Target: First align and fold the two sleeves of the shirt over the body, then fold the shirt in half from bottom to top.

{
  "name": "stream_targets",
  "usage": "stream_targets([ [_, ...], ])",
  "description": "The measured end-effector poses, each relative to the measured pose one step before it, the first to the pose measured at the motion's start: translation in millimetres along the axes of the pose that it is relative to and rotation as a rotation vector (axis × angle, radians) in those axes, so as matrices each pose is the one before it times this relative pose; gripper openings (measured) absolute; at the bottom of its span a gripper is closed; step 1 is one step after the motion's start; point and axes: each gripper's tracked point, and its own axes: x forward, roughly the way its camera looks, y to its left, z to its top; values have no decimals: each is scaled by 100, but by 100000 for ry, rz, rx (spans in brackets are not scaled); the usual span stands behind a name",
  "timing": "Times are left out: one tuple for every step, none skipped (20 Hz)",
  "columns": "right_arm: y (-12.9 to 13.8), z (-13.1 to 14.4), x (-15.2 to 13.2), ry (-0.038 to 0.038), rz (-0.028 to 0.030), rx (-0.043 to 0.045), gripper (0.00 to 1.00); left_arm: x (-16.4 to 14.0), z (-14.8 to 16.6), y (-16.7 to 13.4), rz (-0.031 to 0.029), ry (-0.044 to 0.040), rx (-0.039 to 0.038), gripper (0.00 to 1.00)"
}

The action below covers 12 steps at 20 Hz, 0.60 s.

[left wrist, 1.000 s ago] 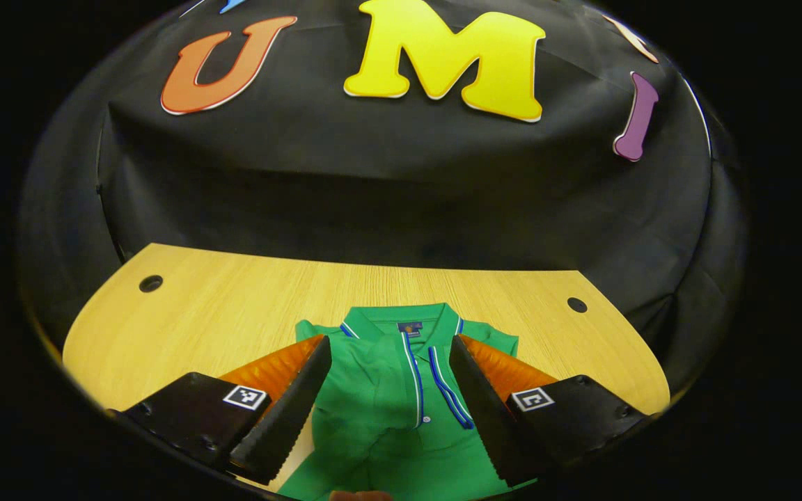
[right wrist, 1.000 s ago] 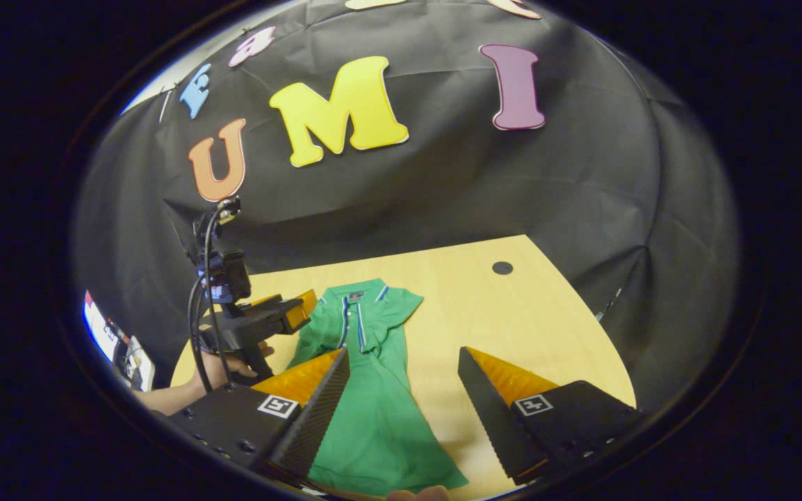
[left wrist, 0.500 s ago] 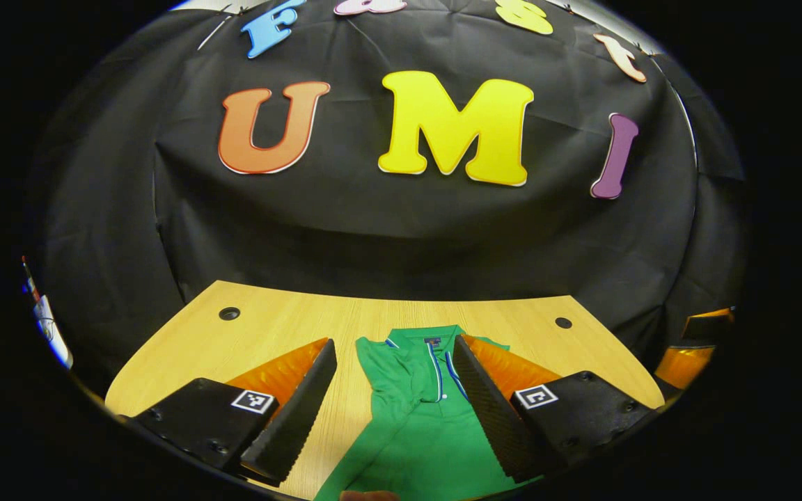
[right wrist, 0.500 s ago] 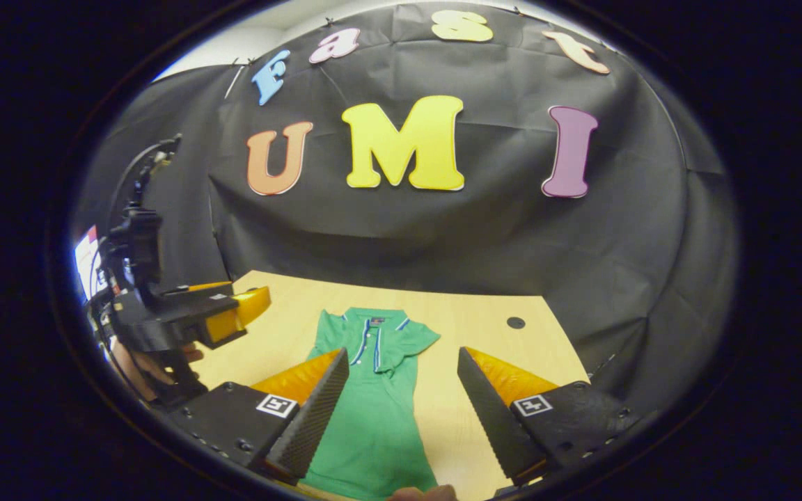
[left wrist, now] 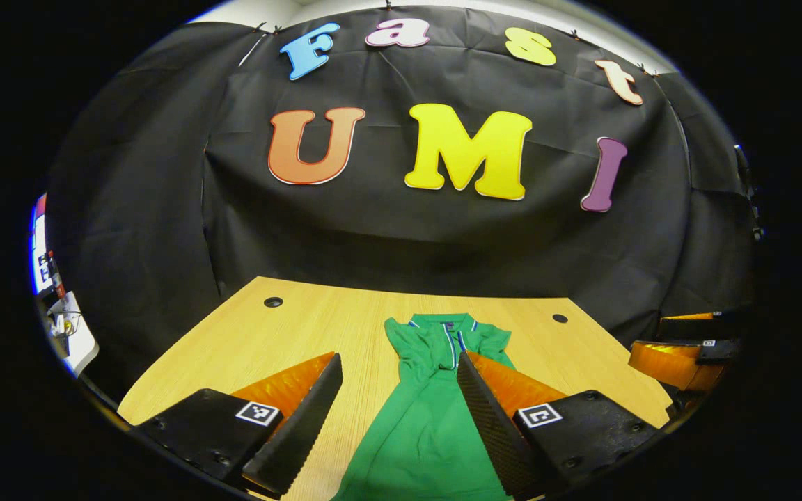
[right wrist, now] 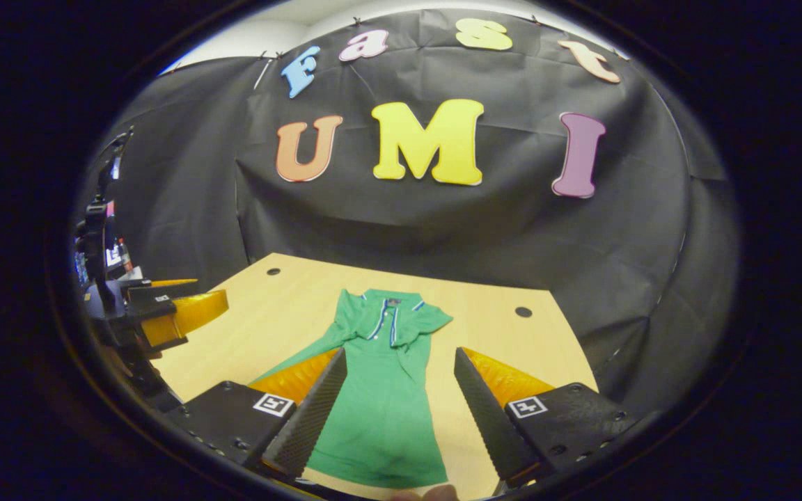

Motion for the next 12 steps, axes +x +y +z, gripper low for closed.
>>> stream_targets([
  [-552,-1139,-152,1852,-1488,-549,96,-415,-1333,-165,-942,2533,404,100],
  [-465,-1202,-71,2075,-769,-186,96,-421,-1150,288,11,2335,-1007,100],
  [-182,-1182,-73,1891,-248,-189,96,-406,-1431,226,-229,3767,-1255,100],
  [-161,-1221,-264,1909,-404,-456,96,-346,-1500,272,298,3312,-696,100],
  [-185,-1152,74,1546,-184,-568,96,-285,-1295,482,729,2091,-277,100],
  [-159,-1176,136,1762,356,-171,96,-183,-1046,470,354,1861,127,100],
  [68,-1260,41,1895,873,216,96,-172,-1395,557,641,2363,468,100],
  [142,-1317,181,1766,976,443,96,-174,-1467,456,429,2159,391,100],
  [16,-1453,221,2211,485,-67,95,144,-1399,327,-428,1891,-431,100],
  [-265,-1642,300,3036,-349,-467,96,317,-1501,280,-225,3306,-613,100],
  [-117,-1301,337,2299,-200,46,96,43,-1401,432,154,2652,-554,100],
  [-55,-900,631,2070,174,111,97,-120,-1179,359,143,1377,-509,100],
])
